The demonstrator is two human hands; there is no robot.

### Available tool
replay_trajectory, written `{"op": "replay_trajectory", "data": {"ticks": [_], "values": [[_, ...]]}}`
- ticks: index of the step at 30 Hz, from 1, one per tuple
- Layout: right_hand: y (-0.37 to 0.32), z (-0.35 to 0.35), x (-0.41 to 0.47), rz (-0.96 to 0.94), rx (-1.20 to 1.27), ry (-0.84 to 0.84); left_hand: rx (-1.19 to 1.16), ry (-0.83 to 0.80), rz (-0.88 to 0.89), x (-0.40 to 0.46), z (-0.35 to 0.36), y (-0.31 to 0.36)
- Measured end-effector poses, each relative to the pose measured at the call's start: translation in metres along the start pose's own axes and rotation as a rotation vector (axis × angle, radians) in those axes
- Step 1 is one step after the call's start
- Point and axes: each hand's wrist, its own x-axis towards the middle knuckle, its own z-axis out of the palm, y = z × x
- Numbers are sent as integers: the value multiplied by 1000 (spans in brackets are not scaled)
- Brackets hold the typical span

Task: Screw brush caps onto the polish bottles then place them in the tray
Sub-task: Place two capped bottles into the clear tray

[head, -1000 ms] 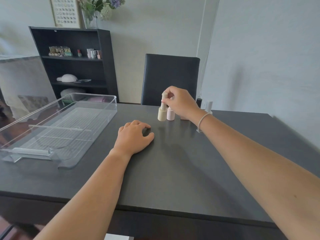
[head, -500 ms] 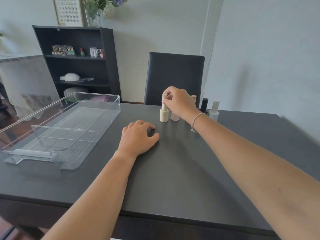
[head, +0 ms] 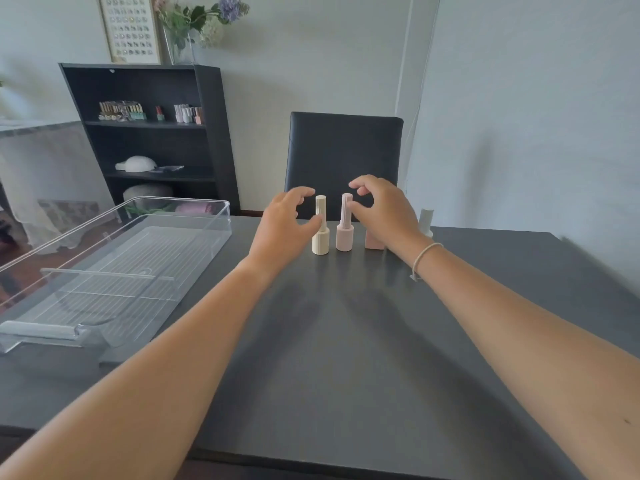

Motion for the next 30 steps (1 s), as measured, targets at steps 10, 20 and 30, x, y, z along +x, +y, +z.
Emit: {"op": "replay_trajectory", "data": {"ticks": [10, 20, 30], "values": [[0, 13, -2, 50, 112, 36, -124, 19, 23, 20, 23, -1], [-19, 19, 10, 34, 179, 61, -145, 151, 78, 40, -7, 1], [-113, 50, 65, -82, 399, 114, 90, 336, 111, 86, -152, -29]]}}
